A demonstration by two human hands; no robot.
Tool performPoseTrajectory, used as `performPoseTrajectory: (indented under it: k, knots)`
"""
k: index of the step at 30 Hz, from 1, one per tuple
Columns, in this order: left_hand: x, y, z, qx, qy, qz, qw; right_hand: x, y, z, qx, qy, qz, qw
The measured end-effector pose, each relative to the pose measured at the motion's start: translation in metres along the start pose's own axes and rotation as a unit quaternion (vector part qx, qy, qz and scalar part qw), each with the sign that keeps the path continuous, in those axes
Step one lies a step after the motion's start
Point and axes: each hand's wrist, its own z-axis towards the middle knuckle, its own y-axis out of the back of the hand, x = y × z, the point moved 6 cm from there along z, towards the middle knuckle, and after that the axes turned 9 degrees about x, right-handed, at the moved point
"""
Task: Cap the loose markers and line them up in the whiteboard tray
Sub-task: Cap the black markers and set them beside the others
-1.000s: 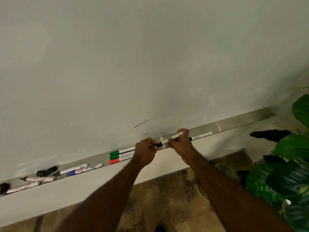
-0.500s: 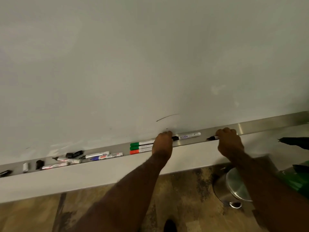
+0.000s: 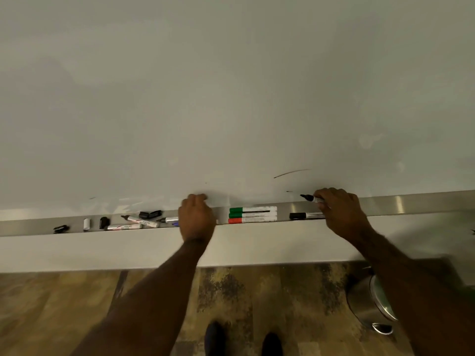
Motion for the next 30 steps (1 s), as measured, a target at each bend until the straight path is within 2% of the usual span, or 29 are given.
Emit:
performPoseTrajectory:
  k: [5, 9, 13, 20, 26, 30]
  knots:
    - [0.086, 0.033, 0.004, 0.008, 0.133, 0.027, 0.991, 0.05, -0.024, 0.005, 0.024, 0.041, 0.051, 0.998]
    - [0.126, 0.035, 0.011, 0.092, 0.177, 0.063, 0.978, 0.075, -0.034, 0.005, 0.039, 0.06, 0.067, 0.995]
    - [0.141, 0.028, 0.015, 0.135, 0.164, 0.07, 0.975, 0.086, -0.038, 0.008, 0.042, 0.059, 0.074, 0.995]
    - [0.162, 0.021, 0.027, 0.154, 0.143, 0.072, 0.975, 0.098, -0.042, 0.009, 0.045, 0.054, 0.067, 0.995]
    - [0.163, 0.022, 0.026, 0.141, 0.11, 0.072, 0.981, 0.107, -0.052, 0.011, 0.052, 0.052, 0.049, 0.996]
    - [0.15, 0.028, 0.016, 0.089, 0.079, 0.043, 0.992, 0.117, -0.053, 0.014, 0.046, 0.058, 0.048, 0.996]
